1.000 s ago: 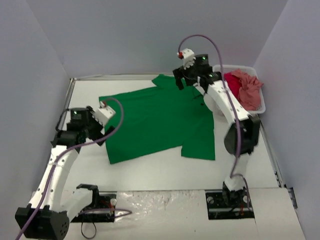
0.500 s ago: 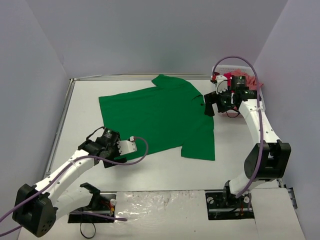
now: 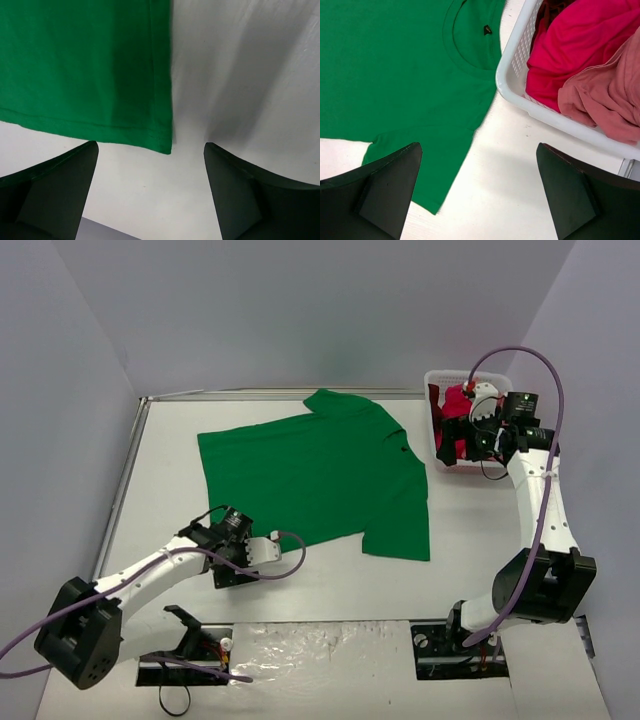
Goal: Fold and stack the t-shirts
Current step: Grap the side of the flattened tshirt closest away from the robot with both arms
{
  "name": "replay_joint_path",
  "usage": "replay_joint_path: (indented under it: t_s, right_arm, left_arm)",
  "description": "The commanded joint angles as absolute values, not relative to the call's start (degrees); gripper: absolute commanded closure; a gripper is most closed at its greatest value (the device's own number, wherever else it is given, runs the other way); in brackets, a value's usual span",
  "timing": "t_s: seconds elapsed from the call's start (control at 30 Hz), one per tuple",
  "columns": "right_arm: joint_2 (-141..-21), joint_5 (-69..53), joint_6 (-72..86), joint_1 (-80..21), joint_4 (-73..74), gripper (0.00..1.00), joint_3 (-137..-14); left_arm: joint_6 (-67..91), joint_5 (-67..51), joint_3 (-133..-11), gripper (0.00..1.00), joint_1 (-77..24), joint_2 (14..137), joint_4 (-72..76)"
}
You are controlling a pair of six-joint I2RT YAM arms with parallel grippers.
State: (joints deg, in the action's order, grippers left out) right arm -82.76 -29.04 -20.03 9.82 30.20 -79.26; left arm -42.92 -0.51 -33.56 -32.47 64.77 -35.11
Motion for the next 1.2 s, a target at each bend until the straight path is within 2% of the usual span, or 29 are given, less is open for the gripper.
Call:
replay_joint_path:
  t_s: [0.0, 0.2, 0.47, 0.5, 0.6, 0.63, 0.73, 0.87, 0.93, 1.0, 1.03, 1.17]
  right_arm:
    - [-82.4, -31.0, -19.2, 10.4, 30.2, 0.05, -80.6]
    - [-81.8, -31.5, -19.6, 10.4, 30.1, 0.05, -80.3]
    - [-81.2, -31.6, -20.5, 10.4, 30.0, 0.05, -79.6]
    - [-81.2, -31.6, -20.7, 10.4, 30.0, 0.05, -79.7]
    - [-81.4, -31.7, -20.7, 10.4, 30.0, 0.05, -79.7]
    - [-81.5, -32.2, -20.8, 10.4, 30.1, 0.05, -79.7]
    - [-80.9, -32.6, -21.5, 10.3, 30.1, 0.05, -79.3]
    - [-78.9, -34.3, -28.9, 8.7, 33.6, 0.04, -78.2]
    - [-77.1, -31.7, -38.6, 4.2, 38.4, 0.06, -77.5]
    - [-74.8, -23.1, -46.5, 0.2, 41.5, 0.06, -74.9]
    - [-74.3, -20.1, -48.5, -4.3, 42.2, 0.05, -73.8]
    - [-74.9, -4.6, -54.6, -10.9, 46.0, 0.07, -68.5]
  left_arm:
    - [-40.6, -2.0, -35.7, 0.14, -33.0, 66.7, -34.4]
    - [-38.7, 0.9, -36.6, 0.27, -33.2, 72.9, -32.7]
    - [-36.5, 2.3, -37.3, 0.57, -33.1, 73.8, -33.1]
    - [-36.3, 2.6, -37.3, 0.65, -33.2, 73.2, -33.6]
    - [-36.0, 2.9, -37.3, 0.77, -33.2, 71.8, -34.2]
    - [-36.1, 2.8, -37.3, 0.86, -33.2, 71.5, -34.7]
    - [-35.6, 2.2, -37.4, 0.97, -33.1, 70.3, -35.5]
    - [-35.1, 0.2, -38.6, 0.98, -33.0, 68.3, -37.3]
    - [-35.2, -1.5, -39.5, 0.98, -32.8, 66.6, -38.4]
    - [-35.6, -2.1, -39.8, 0.98, -32.5, 65.4, -38.9]
    - [-35.6, -2.1, -40.0, 0.98, -32.4, 65.2, -38.8]
    - [-35.3, -2.0, -40.9, 0.98, -30.9, 66.4, -37.8]
